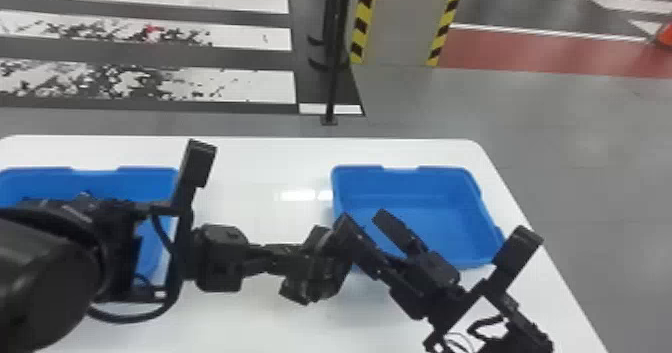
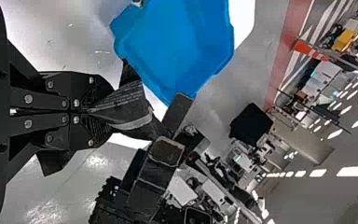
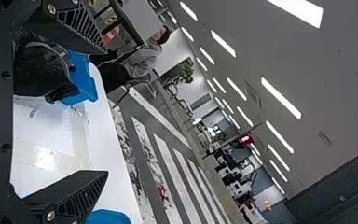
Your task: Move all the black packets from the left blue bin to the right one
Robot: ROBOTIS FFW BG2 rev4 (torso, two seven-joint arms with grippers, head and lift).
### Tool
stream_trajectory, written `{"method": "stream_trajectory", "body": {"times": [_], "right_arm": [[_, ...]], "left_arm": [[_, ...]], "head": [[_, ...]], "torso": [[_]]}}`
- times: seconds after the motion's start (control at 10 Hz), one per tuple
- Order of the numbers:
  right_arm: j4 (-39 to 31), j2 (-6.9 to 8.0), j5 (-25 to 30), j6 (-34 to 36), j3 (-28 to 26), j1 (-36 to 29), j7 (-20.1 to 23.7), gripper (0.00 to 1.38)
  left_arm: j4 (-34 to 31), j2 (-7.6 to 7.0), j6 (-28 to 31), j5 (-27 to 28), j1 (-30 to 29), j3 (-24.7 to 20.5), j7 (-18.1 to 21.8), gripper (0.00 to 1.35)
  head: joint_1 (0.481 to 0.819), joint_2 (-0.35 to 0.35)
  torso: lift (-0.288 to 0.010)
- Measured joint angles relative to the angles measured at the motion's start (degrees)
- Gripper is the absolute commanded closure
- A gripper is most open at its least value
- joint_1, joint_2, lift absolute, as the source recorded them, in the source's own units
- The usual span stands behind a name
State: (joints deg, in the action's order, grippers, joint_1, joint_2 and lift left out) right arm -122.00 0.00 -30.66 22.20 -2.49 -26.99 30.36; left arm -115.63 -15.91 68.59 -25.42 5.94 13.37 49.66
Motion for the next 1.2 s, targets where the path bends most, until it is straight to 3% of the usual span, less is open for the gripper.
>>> {"method": "stream_trajectory", "body": {"times": [0.1, 0.2, 0.4, 0.5, 0.8, 0.9, 1.0, 1.1, 1.2], "right_arm": [[0.0, 0.0, -0.5, 0.5, 0.8, 0.2, 0.1, 0.13], [0.4, 0.0, -1.2, 0.8, 1.6, 0.4, 0.2, 0.28], [2.3, 0.0, -3.6, 1.3, 2.5, 1.2, 0.2, 1.07], [3.0, 0.0, -4.5, 1.6, 2.6, 1.6, 0.2, 1.29], [3.3, 0.0, -4.1, 1.2, 2.5, 1.6, 0.3, 1.28], [3.1, 0.0, -3.9, 1.0, 2.5, 1.6, 0.3, 1.28], [3.1, 0.0, -4.0, 1.0, 2.5, 1.8, 0.3, 1.28], [3.2, -0.04, -4.3, 1.0, 2.2, 2.1, 0.3, 1.28], [3.4, -0.37, -4.4, 1.0, 1.3, 2.7, 0.3, 1.28]], "left_arm": [[0.0, 0.04, -0.2, -0.2, 0.3, 0.1, -0.2, 1.21], [0.0, 0.12, -0.4, -0.3, 0.5, 0.2, -0.2, 1.22], [0.0, 0.17, -0.4, -0.7, 0.8, 0.7, -0.4, 1.21], [0.0, 0.18, -0.4, -0.9, 0.8, 0.9, -0.5, 1.21], [0.0, 0.17, -0.5, -1.2, 0.9, 0.9, -0.5, 1.21], [0.0, 0.17, -1.0, -1.5, 0.7, 0.9, -0.8, 0.94], [0.0, 0.18, -2.2, -2.2, 0.0, 0.3, -1.2, 0.32], [0.0, 0.35, -4.2, -2.8, -1.4, -0.9, -1.4, 0.06], [-0.2, 0.65, -6.4, -3.4, -3.0, -2.6, -1.4, 0.12]], "head": [[0.695, -0.145], [0.695, -0.139], [0.695, -0.125], [0.695, -0.125], [0.695, -0.128], [0.695, -0.129], [0.695, -0.129], [0.695, -0.127], [0.695, -0.126]], "torso": [[-0.138], [-0.138], [-0.138], [-0.138], [-0.138], [-0.138], [-0.138], [-0.138], [-0.138]]}}
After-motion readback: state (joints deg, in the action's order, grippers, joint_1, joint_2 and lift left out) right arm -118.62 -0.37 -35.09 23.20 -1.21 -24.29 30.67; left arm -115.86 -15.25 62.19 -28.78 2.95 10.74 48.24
